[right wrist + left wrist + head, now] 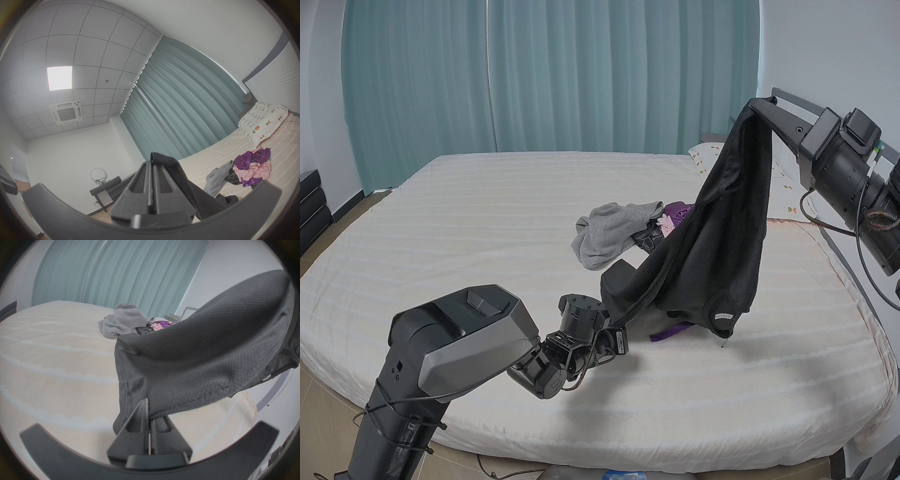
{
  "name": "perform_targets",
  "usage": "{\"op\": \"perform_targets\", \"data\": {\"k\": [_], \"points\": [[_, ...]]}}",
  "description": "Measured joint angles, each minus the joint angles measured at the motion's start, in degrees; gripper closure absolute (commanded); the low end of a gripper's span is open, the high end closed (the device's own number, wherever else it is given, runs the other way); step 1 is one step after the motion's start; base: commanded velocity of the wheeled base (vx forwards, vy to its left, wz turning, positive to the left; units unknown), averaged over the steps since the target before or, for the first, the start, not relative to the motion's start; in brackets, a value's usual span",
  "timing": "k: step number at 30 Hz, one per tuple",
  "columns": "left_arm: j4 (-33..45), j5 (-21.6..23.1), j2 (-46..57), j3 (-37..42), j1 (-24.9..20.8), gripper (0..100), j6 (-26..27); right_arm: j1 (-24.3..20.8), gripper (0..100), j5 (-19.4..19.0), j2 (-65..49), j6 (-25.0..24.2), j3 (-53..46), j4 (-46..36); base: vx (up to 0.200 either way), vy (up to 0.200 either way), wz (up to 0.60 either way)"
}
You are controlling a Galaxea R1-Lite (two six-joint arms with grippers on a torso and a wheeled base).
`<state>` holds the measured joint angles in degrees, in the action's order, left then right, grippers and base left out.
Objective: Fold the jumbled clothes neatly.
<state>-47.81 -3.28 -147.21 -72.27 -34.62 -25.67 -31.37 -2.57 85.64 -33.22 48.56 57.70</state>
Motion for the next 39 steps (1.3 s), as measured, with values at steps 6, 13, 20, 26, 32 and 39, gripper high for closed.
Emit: {"op": "perform_targets", "data": {"k": [6, 13, 20, 26, 32, 39], "points": [[0.38, -0.20, 5.49, 5.86, 0.22, 100, -1.52, 0.33, 100, -0.11, 0.88, 0.00, -0.99, -0.02, 0.000, 0.000, 0.00], [7.52, -0.55, 20.48, 11.72, 1.06, 100, -5.41, 1.49, 100, 0.20, 4.27, 0.00, -1.60, 0.24, 0.000, 0.000, 0.00], [16.86, -0.90, 35.11, 12.40, 3.62, 100, -8.86, 4.88, 100, 3.94, 9.68, -0.13, 3.84, 0.90, 0.000, 0.000, 0.00], [19.21, -0.95, 43.19, 12.00, 5.00, 100, -9.68, 6.68, 100, 6.73, 12.74, -0.63, 10.01, 1.17, 0.000, 0.000, 0.00], [17.98, -0.96, 46.09, 15.87, 5.00, 100, -10.48, 7.08, 100, 6.97, 14.25, -1.21, 5.00, 1.50, 0.000, 0.000, 0.00], [15.54, -1.01, 47.24, 25.88, 4.28, 100, -14.95, 6.79, 100, 7.63, 17.03, -3.75, -7.55, 6.67, 0.000, 0.000, 0.00]]}}
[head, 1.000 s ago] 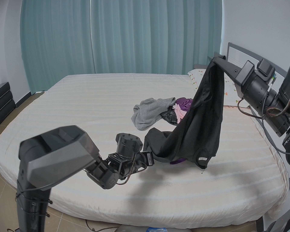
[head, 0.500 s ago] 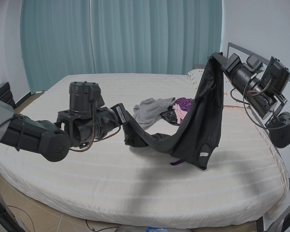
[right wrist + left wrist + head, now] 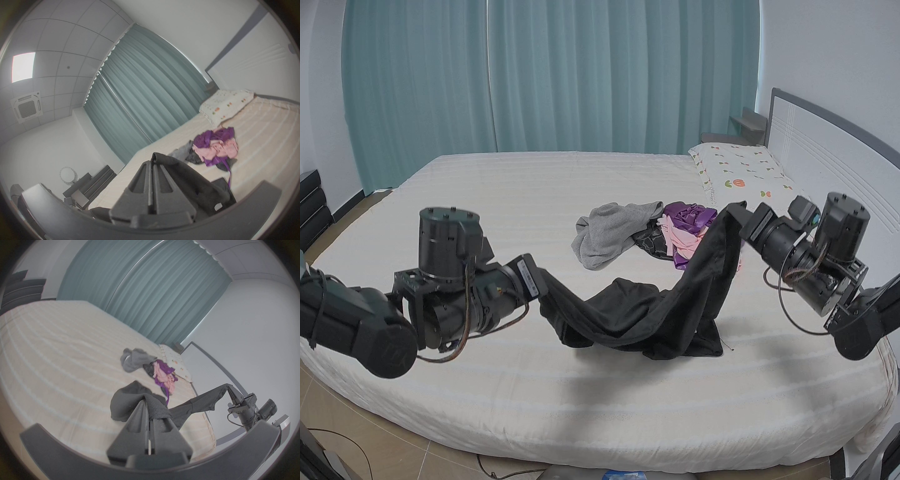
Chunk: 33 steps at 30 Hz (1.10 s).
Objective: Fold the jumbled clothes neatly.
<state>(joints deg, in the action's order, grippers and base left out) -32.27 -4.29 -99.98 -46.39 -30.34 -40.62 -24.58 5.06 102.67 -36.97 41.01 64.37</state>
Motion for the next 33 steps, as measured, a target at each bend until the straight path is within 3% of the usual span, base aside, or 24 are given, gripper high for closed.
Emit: {"op": "perform_targets", "data": {"k": [7, 15, 28, 33], "points": [[-6.88, 0.44, 0.30, 10.12, -0.68, 100, -5.78, -1.22, 100, 0.49, 2.45, -1.43, -5.10, 2.12, 0.000, 0.000, 0.00], [-13.46, 0.63, -0.20, 16.26, -1.13, 100, -6.73, -2.10, 100, 0.51, 2.65, -1.61, -7.39, 2.44, -0.150, 0.150, 0.00], [-15.02, 0.00, -0.49, 18.42, -1.85, 100, -6.53, -2.73, 100, 0.33, 2.88, -1.61, -8.59, 2.63, 0.000, 0.000, 0.00], [-14.84, -0.02, -0.30, 18.36, -1.38, 100, -6.90, -3.01, 100, 0.49, 2.84, -1.61, -8.74, 2.77, 0.000, 0.200, 0.00]]}}
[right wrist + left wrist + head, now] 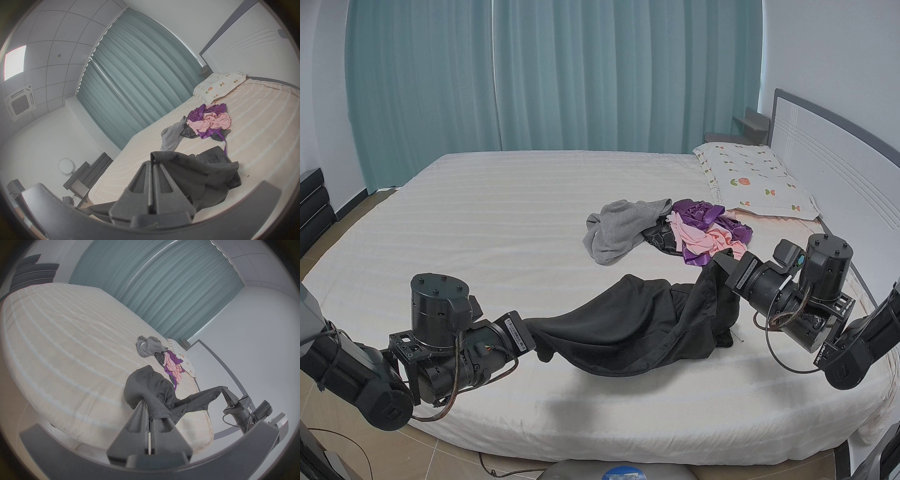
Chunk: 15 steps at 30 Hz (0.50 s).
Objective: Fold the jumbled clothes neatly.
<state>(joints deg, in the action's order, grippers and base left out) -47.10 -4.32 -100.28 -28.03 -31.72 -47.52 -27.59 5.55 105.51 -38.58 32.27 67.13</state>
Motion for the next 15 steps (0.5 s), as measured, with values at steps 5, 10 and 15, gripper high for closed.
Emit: {"op": "perform_targets", "data": {"k": [5, 10, 15], "points": [[0.02, 0.02, 0.52, 0.00, 0.09, 100, -0.24, -0.57, 100, 0.17, -0.05, 0.00, -0.05, -0.07, 0.000, 0.200, 0.00], [0.15, 0.00, 1.13, 0.02, 0.28, 100, -0.27, -0.85, 100, 0.66, -0.41, 0.02, -0.05, -0.38, 0.000, 0.200, 0.00], [0.24, -0.06, 1.58, -0.13, 0.48, 100, -0.29, -1.24, 100, 3.04, -0.61, 1.15, 0.00, -0.43, 0.000, 0.200, 0.00]]}}
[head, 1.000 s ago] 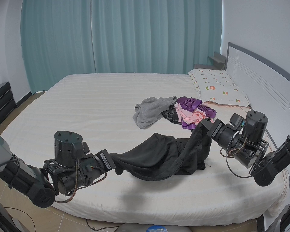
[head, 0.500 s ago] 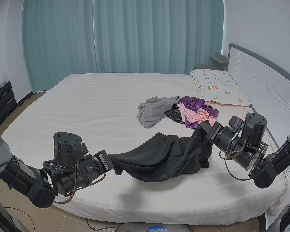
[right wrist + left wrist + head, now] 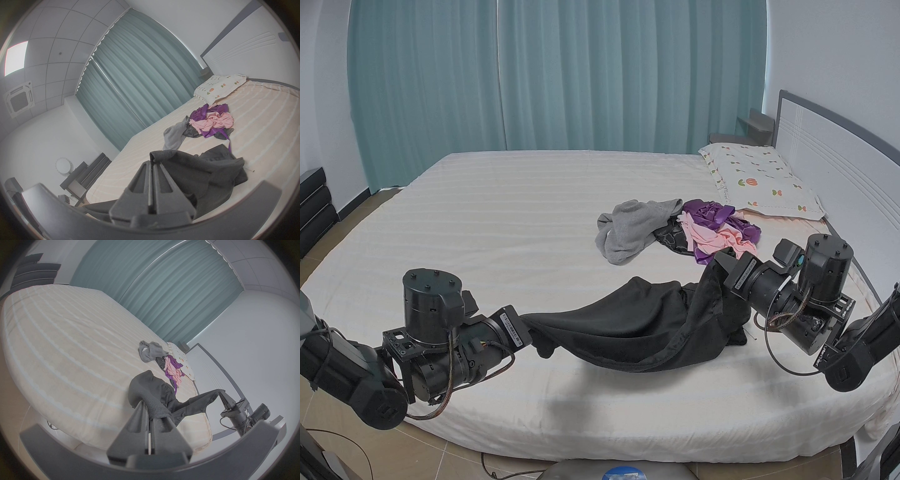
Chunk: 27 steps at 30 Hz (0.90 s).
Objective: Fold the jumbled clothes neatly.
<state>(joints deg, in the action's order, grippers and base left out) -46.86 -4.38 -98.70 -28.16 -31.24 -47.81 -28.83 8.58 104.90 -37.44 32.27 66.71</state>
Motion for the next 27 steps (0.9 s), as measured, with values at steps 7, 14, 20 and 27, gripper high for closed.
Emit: {"op": "perform_targets", "data": {"k": [7, 14, 20, 27], "points": [[0.20, 0.04, 0.99, 0.07, 0.38, 100, 0.09, -0.33, 100, 0.45, -0.05, 0.71, 0.17, 0.11, 0.000, 0.200, 0.00], [0.09, 0.09, 2.12, 0.35, 0.49, 100, 0.11, 0.00, 100, 0.22, 0.28, 0.71, 0.44, 0.57, 0.000, 0.200, 0.00], [-0.21, 0.09, 2.83, 0.52, 0.49, 100, 0.29, 0.15, 100, -0.44, 0.11, -0.02, 0.59, 0.78, 0.000, 0.200, 0.00], [-0.24, 0.13, 3.99, 0.79, 0.60, 100, 0.44, 0.48, 100, -0.60, -0.27, -0.22, 0.69, 0.90, 0.000, 0.200, 0.00]]}}
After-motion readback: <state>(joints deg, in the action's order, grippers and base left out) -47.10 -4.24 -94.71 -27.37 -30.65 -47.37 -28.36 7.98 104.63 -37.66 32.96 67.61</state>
